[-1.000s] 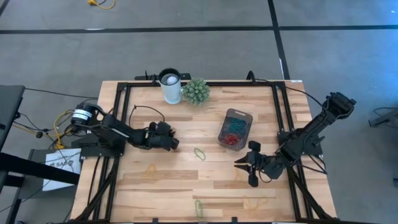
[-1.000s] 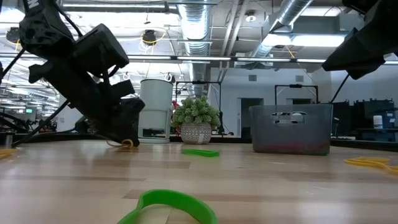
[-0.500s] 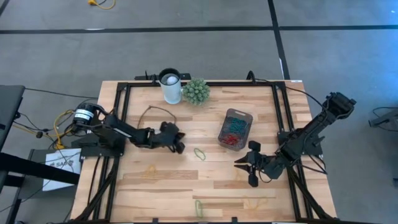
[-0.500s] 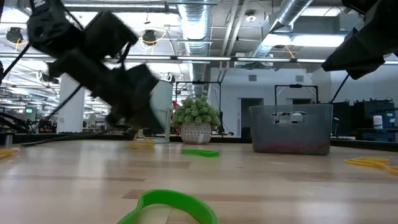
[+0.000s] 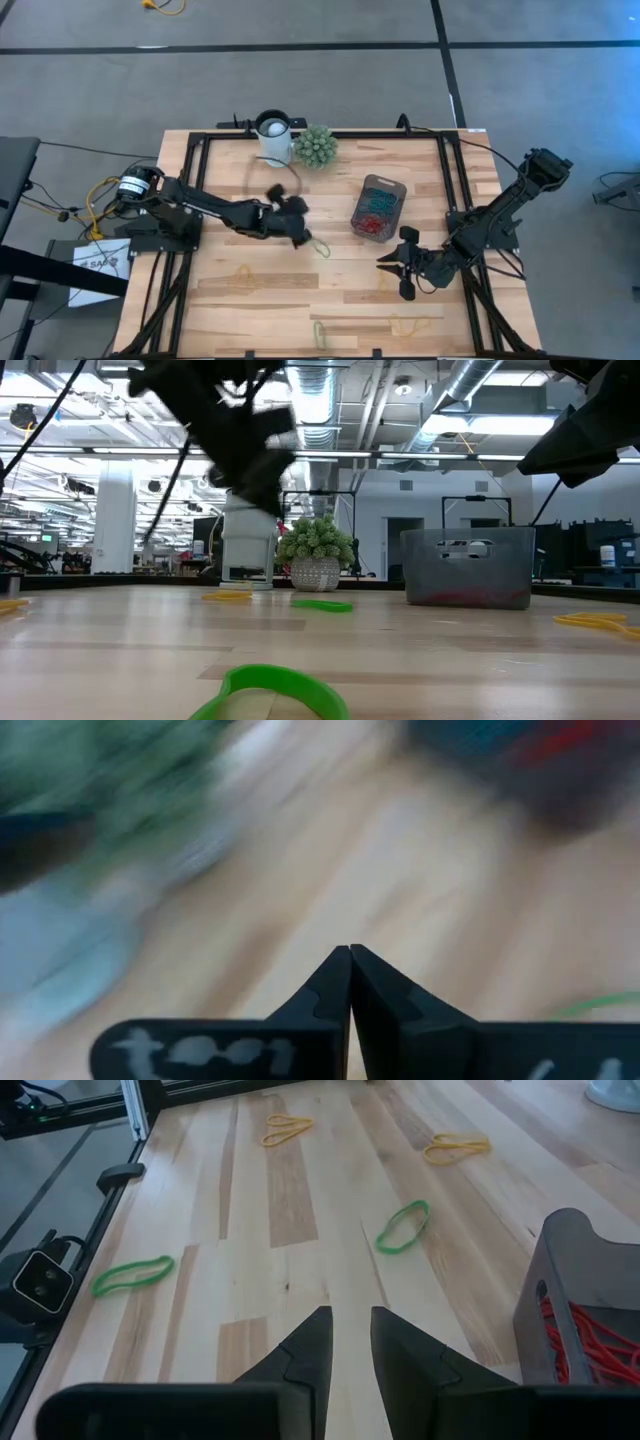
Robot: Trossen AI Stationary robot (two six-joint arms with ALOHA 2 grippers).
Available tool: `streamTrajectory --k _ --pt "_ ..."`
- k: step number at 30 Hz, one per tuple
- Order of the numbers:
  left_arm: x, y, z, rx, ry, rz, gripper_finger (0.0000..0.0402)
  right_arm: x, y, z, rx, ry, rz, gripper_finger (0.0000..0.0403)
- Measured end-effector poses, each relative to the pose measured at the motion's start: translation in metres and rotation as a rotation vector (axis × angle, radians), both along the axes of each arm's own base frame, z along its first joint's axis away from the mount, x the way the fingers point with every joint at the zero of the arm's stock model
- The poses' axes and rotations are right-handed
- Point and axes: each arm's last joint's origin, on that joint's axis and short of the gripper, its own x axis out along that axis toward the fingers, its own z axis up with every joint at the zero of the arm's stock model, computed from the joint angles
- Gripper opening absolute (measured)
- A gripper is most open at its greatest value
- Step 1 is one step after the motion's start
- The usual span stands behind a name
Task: Pick and place items into bin
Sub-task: Put the yellow rubber band into the black bin
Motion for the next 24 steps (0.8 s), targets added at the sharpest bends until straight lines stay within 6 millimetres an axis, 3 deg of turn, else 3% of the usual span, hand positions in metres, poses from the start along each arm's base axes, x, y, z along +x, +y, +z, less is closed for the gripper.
streamTrajectory --k 6,13,18,21,24 --pt "-0.037 0.004 -0.009 -0.022 0.210 0.226 0.0007 -0.001 0.001 -0.001 -0.005 0.006 0.007 0.0066" --pt "-0.048 0.002 -0.017 0.016 0.389 0.094 0.0047 -0.001 0.001 -0.001 0.017 0.007 -0.008 0.0066" --pt "-0.089 0.011 -0.002 0.141 0.470 0.280 0.0078 -0.001 0.000 -0.001 0.034 0.010 -0.018 0.0066" --pt "-0.116 0.016 0.008 0.137 0.382 0.384 0.0092 -0.002 0.000 -0.002 0.029 0.017 -0.019 0.0066" --pt "-0.131 0.016 0.001 0.045 0.161 0.387 0.0102 -0.002 0.000 -0.002 0.028 0.018 -0.020 0.0066"
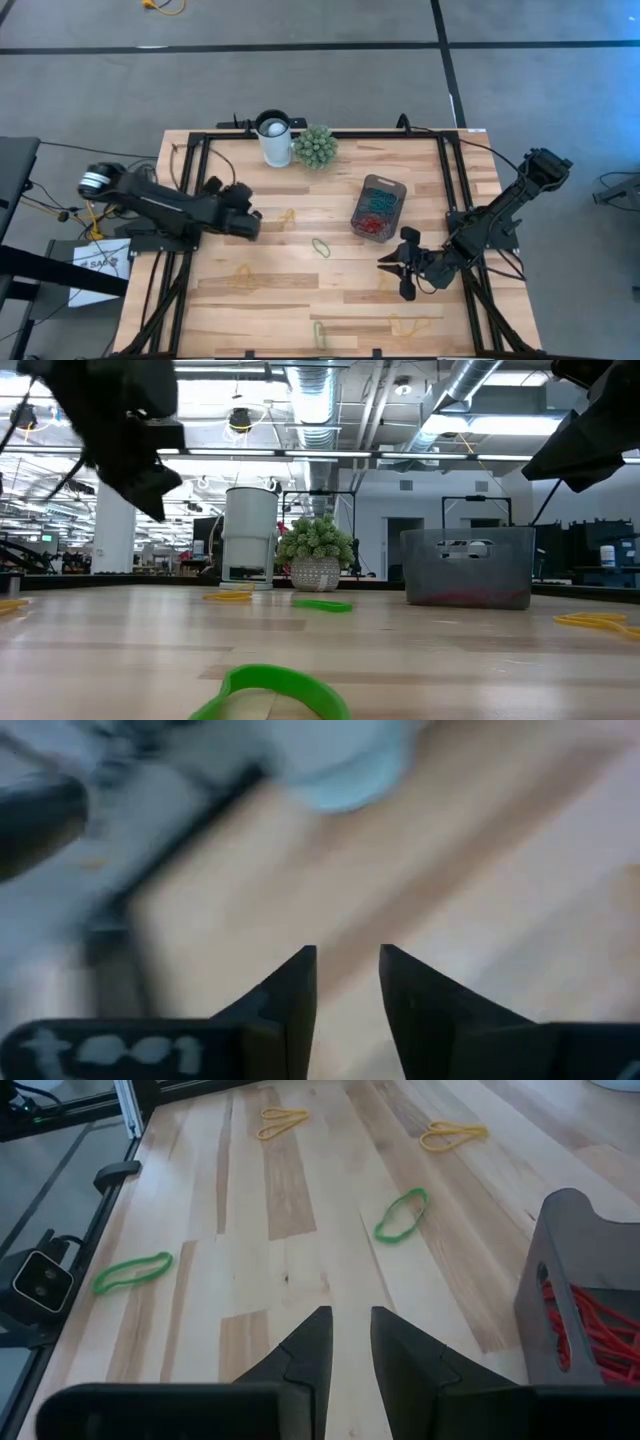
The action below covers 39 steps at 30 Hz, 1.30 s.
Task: Pick and place items into bin
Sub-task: Put the yellow rubber band into the black bin
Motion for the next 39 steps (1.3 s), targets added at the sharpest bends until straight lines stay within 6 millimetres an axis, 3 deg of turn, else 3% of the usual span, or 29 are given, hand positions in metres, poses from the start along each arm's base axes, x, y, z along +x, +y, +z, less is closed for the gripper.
streamTrajectory --k 6,9,15,22,28,32,35,39 --pt "0.010 -0.013 -0.025 -0.187 -0.486 -0.401 0.0107 0.001 -0.001 0.000 0.001 -0.002 -0.009 0.0066" --pt "0.012 -0.013 -0.035 -0.214 -0.605 -0.495 0.0107 0.003 -0.003 0.001 0.007 -0.008 -0.020 0.0066" --pt "0.016 -0.008 -0.060 -0.187 -0.535 -0.413 0.0107 0.006 -0.007 0.001 0.006 -0.007 -0.043 0.0066" --pt "0.048 -0.007 -0.081 -0.179 -0.520 -0.457 0.0107 0.008 -0.011 0.000 0.001 -0.002 -0.060 0.0066" --pt "0.072 -0.002 -0.105 -0.176 -0.420 -0.411 0.0107 0.008 -0.011 0.000 0.001 -0.001 -0.059 0.0066" --pt "0.081 0.001 -0.111 -0.145 -0.428 -0.352 0.0106 0.008 -0.011 0.000 0.001 -0.002 -0.059 0.0066" --pt "0.083 0.002 -0.110 -0.140 -0.432 -0.337 0.0085 0.008 -0.011 0.000 0.001 -0.001 -0.059 0.0066" --pt "0.083 0.001 -0.105 -0.159 -0.457 -0.352 0.0017 0.008 -0.011 0.000 -0.001 0.001 -0.059 0.0066"
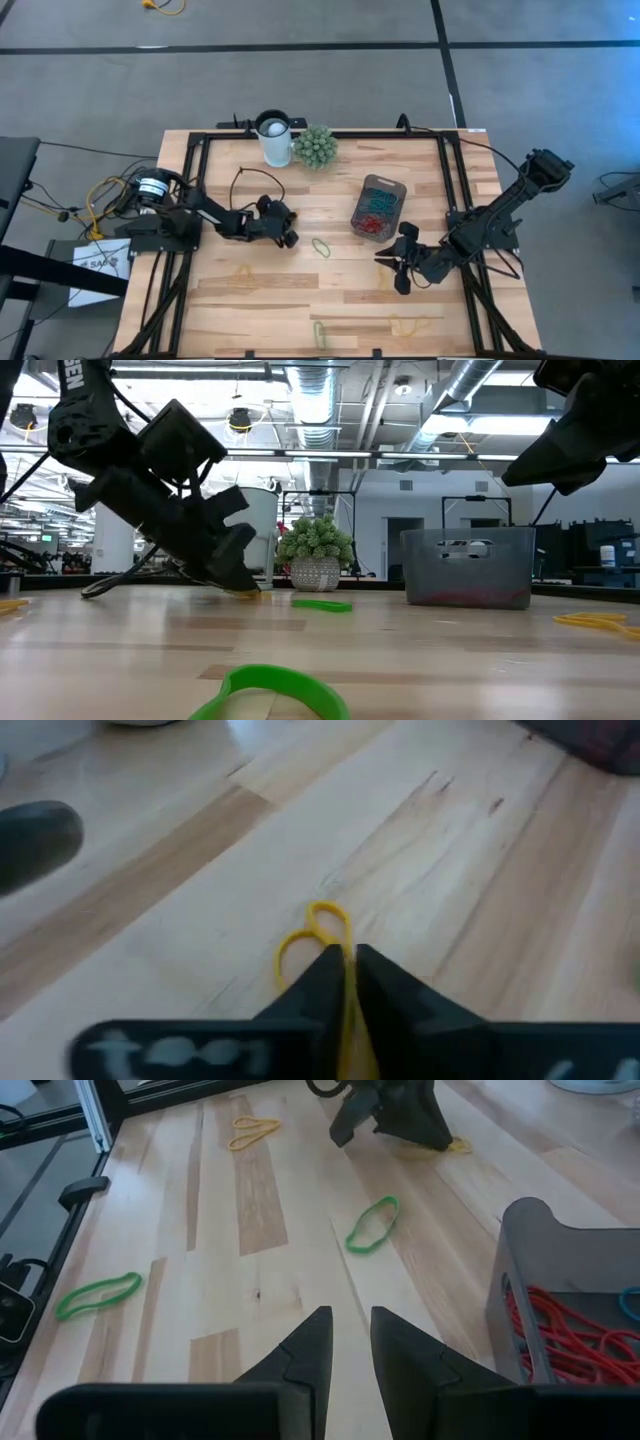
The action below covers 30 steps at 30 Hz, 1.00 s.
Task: Pick and place items into bin
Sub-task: Put the yellow rubber band into the black bin
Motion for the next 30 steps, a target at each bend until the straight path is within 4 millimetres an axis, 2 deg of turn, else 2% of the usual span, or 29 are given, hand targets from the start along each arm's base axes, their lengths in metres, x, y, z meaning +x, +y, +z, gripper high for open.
streamTrajectory --k 2,5,11,15,19,22,25,28,30 --pt "0.003 -0.002 0.008 -0.030 -0.063 -0.031 0.0008 0.000 0.000 0.000 0.000 0.000 0.000 0.0066" --pt "0.014 -0.008 0.030 -0.041 -0.218 -0.132 0.0003 0.000 0.000 0.000 -0.001 0.000 0.000 0.0066" --pt "0.060 -0.022 0.099 0.087 -0.448 -0.368 0.0002 0.000 0.000 0.000 -0.003 0.003 -0.001 0.0066" --pt "0.095 -0.028 0.148 0.201 -0.391 -0.480 0.0001 0.000 0.000 0.000 -0.003 0.003 -0.001 0.0066" --pt "0.111 -0.024 0.181 0.272 -0.217 -0.418 0.0001 -0.001 0.002 -0.001 0.030 0.030 0.055 0.0066" --pt "0.114 -0.017 0.188 0.291 -0.201 -0.386 0.0000 -0.006 0.011 -0.002 0.125 0.084 0.165 0.0066" --pt "0.115 -0.006 0.188 0.278 -0.208 -0.395 0.0000 -0.013 0.019 -0.002 0.193 0.104 0.195 0.0066" --pt "0.124 0.007 0.176 0.231 -0.217 -0.400 0.0000 -0.019 0.026 -0.002 0.209 0.106 0.218 0.0066" --pt "0.132 0.015 0.160 0.207 -0.210 -0.408 0.0000 -0.021 0.029 -0.002 0.207 0.099 0.230 0.0066"
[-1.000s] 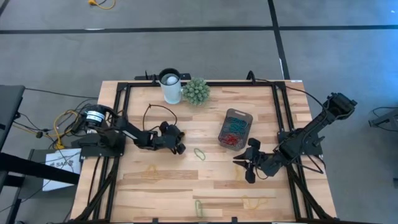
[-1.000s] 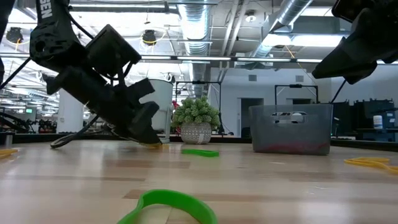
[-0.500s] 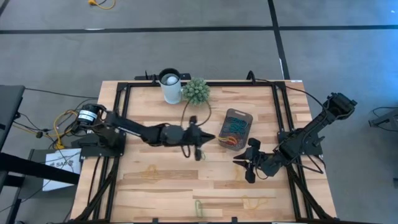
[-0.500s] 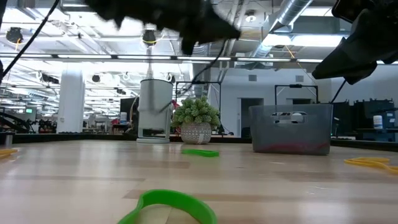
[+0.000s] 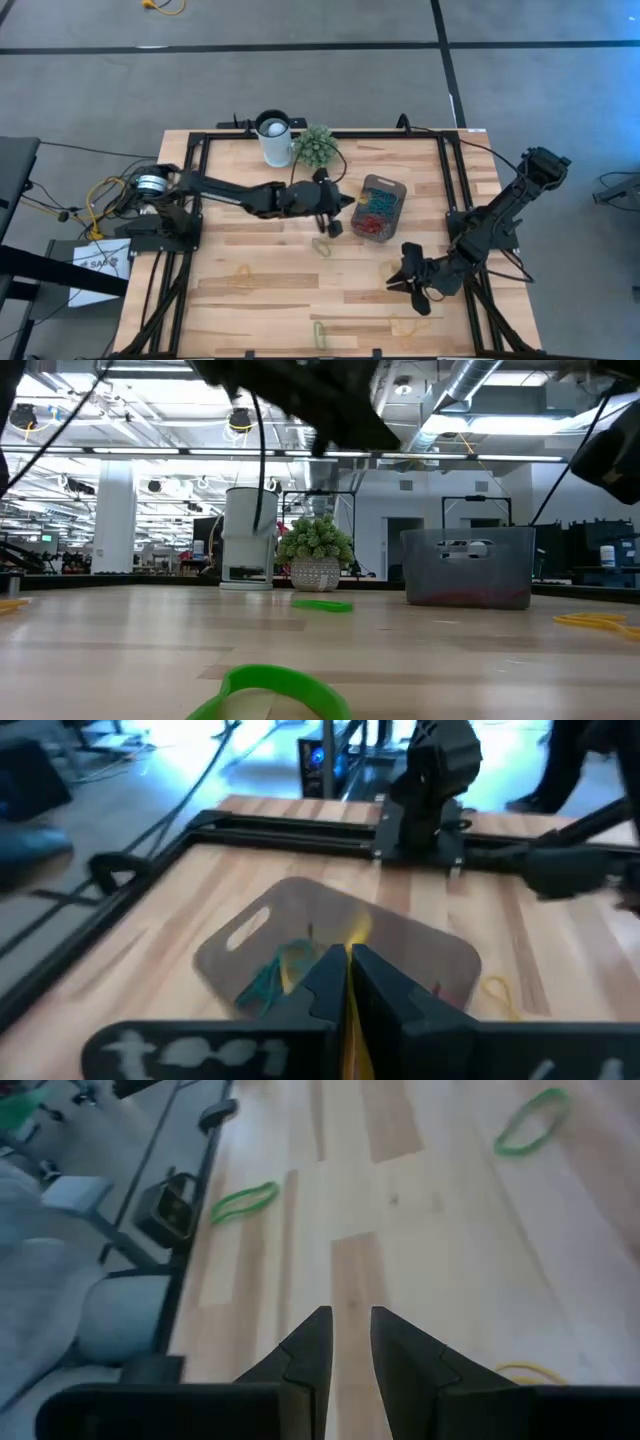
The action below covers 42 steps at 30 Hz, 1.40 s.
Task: Pick and place items into bin
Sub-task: Put the yellow rubber band into the black bin
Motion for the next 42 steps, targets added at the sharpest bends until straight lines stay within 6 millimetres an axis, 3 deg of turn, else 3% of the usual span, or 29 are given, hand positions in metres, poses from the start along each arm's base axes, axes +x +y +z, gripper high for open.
streamTrajectory --k 7,17,24,37,42 --pt "0.020 0.022 -0.047 -0.083 0.016 0.004 0.0000 -0.002 0.002 0.000 -0.001 -0.002 0.013 0.0066" --pt "0.028 0.041 -0.087 -0.128 0.082 0.002 0.0000 -0.003 0.001 -0.001 -0.017 0.010 0.009 0.0066" --pt "0.030 0.039 -0.084 -0.138 0.052 -0.055 0.0009 -0.003 0.001 -0.002 -0.020 0.010 0.006 0.0066" --pt "0.031 0.031 -0.081 -0.193 0.038 -0.161 0.0100 -0.003 0.001 -0.002 -0.021 0.010 0.006 0.0066" --pt "0.022 0.028 -0.057 -0.274 0.041 -0.225 0.0104 -0.003 0.001 -0.002 -0.024 0.012 0.006 0.0066"
